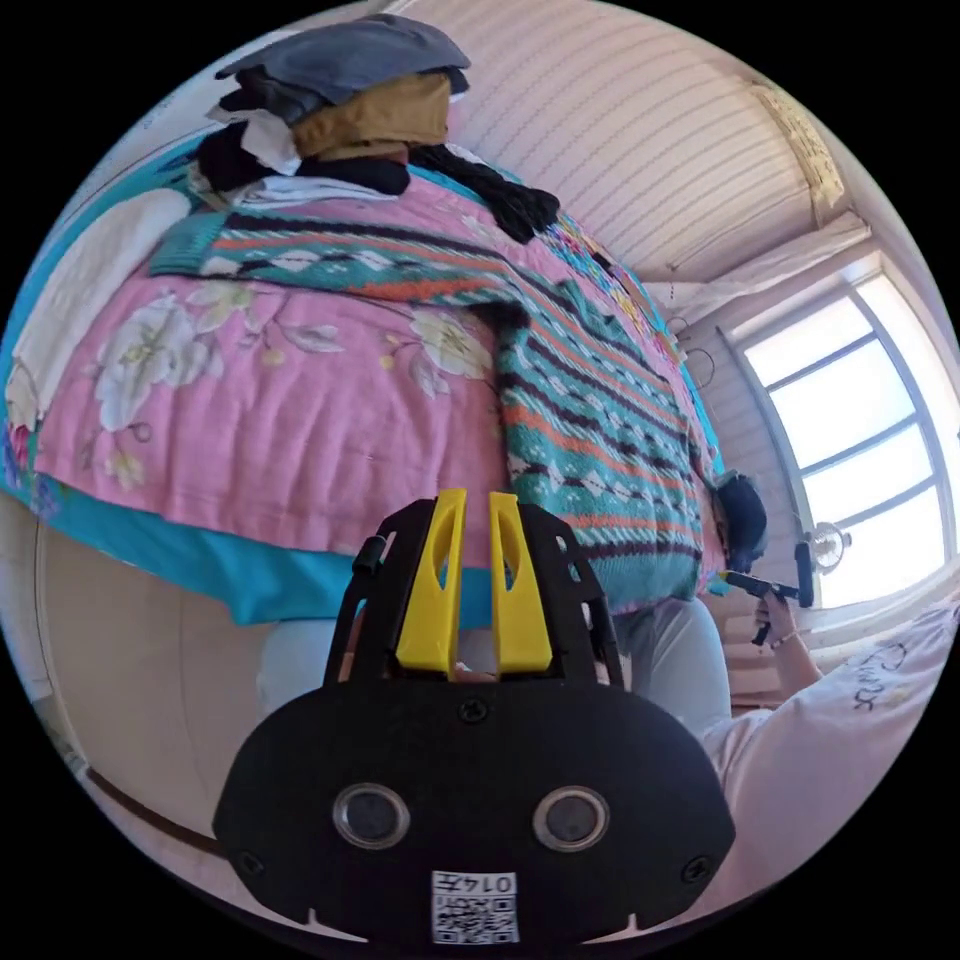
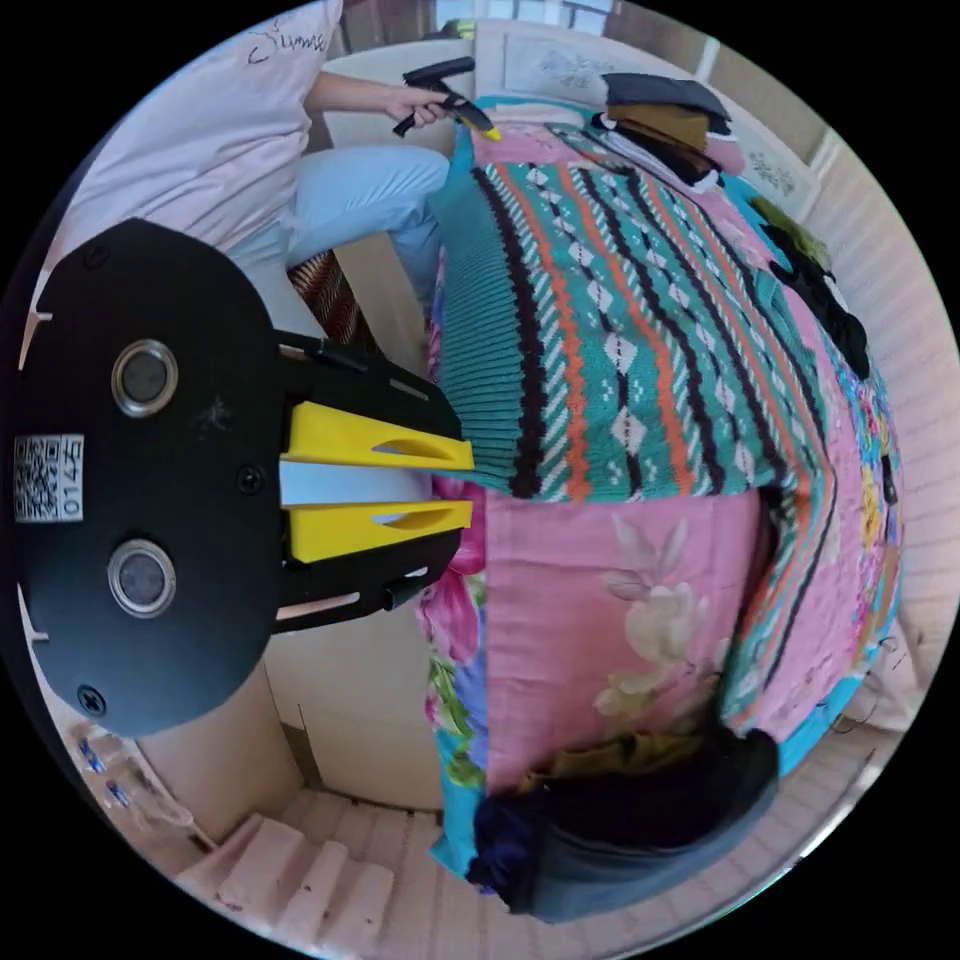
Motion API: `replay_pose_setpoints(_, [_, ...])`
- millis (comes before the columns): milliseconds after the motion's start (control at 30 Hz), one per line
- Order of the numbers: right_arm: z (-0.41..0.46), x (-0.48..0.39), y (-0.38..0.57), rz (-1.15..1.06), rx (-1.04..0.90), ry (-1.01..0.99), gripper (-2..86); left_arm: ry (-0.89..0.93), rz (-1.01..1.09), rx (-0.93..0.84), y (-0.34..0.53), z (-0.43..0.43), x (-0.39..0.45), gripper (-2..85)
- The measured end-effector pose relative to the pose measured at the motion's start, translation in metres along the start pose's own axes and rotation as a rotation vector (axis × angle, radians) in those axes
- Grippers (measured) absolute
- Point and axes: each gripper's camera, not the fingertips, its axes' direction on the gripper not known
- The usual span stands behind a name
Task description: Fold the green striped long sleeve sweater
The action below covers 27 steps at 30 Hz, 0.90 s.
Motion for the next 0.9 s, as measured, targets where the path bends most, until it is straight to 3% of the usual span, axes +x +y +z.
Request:
replay_pose_setpoints(33, [-0.015,-0.033,-0.018,-0.093,0.074,0.053,4.9,-0.065,-0.019,0.064,-0.004,-0.013,-0.013,4.8])
replay_pose_setpoints(167, [-0.041,-0.181,-0.104,-0.448,0.284,-0.137,5.9,-0.263,-0.104,0.235,-0.028,-0.038,-0.06,6.7])
replay_pose_setpoints(300, [-0.041,-0.34,-0.148,-0.733,0.484,-0.09,6.1,-0.161,-0.216,0.305,-0.051,-0.045,-0.105,6.5])
replay_pose_setpoints(367, [-0.032,-0.437,-0.175,-0.872,0.467,-0.18,6.1,-0.186,-0.232,0.368,-0.061,-0.046,-0.121,6.7])
replay_pose_setpoints(567, [0.012,-0.606,-0.213,-1.049,0.322,-0.28,8.4,-0.101,-0.417,0.398,-0.08,-0.04,-0.172,8.5])
replay_pose_setpoints(700, [0.065,-0.645,-0.215,-1.12,0.201,-0.166,10.0,-0.022,-0.463,0.411,-0.089,-0.034,-0.192,8.0])
replay_pose_setpoints(900, [0.068,-0.625,-0.227,-1.033,0.174,-0.264,4.6,0.089,-0.431,0.433,-0.094,-0.039,-0.186,1.2])
